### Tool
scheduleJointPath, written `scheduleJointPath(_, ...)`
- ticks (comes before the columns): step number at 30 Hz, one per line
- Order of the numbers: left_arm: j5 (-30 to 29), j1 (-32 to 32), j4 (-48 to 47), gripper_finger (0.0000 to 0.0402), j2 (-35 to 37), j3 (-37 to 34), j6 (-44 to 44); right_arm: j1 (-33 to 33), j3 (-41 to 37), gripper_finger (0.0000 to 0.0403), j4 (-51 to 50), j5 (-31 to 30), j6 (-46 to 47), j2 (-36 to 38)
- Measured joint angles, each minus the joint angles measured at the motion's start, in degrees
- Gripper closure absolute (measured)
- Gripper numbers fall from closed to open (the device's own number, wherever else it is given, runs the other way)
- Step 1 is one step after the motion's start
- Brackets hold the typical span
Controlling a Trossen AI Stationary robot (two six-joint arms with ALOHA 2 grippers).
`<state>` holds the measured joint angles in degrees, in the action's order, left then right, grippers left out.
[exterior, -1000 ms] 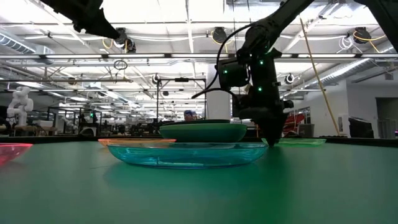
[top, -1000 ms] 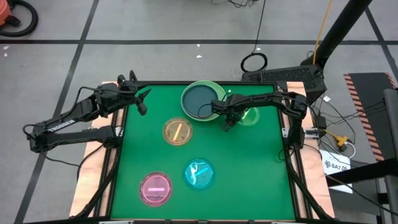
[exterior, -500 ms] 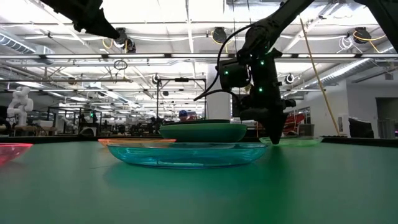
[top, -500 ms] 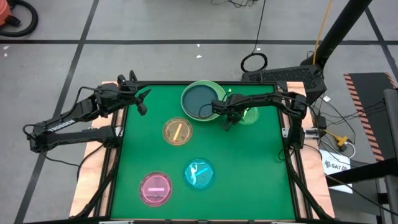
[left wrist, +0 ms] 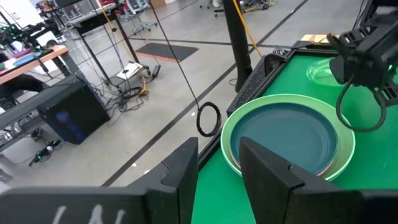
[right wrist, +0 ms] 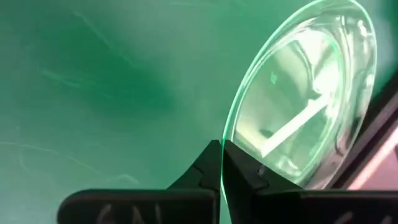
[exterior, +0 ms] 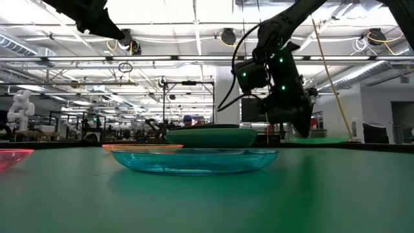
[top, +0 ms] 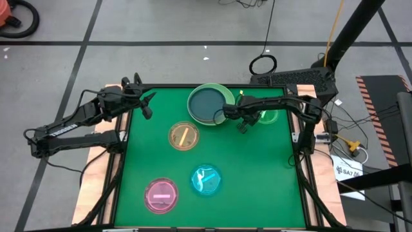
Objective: Stack plastic plates
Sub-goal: Stack the green transparent plate on top of the dark blue plate
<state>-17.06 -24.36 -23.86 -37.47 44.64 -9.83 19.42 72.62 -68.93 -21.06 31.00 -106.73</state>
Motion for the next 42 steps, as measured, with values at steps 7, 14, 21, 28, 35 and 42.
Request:
scheduleJointPath(7,0.0,0.0,0.1,0.0278,0.0,0.0,0.3,-0.6,0.1,0.0402,-0.3,-4.4,-0.7,6.8)
scheduleJointPath(14,0.0,0.0,0.4,0.0278,0.0,0.0,0.5,-2.5,0.1,0.0402,6.8,-7.8,-5.3,14.5)
scheduleJointPath(21,0.0,0.0,0.5,0.0278,0.0,0.0,0.6,-5.3,0.1,0.0402,24.7,-6.9,-17.3,17.8)
scheduleJointPath(28,0.0,0.0,1.6,0.0278,0.0,0.0,0.9,-6.9,0.1,0.0403,41.3,3.3,-28.0,17.8)
scheduleJointPath(35,0.0,0.0,2.0,0.0278,0.0,0.0,0.5,-7.5,0.1,0.0403,50.8,8.5,-32.2,17.8)
scheduleJointPath(42,0.0,0.0,4.1,0.0278,0.0,0.0,0.0,-7.6,0.2,0.0403,57.0,12.4,-33.3,16.7)
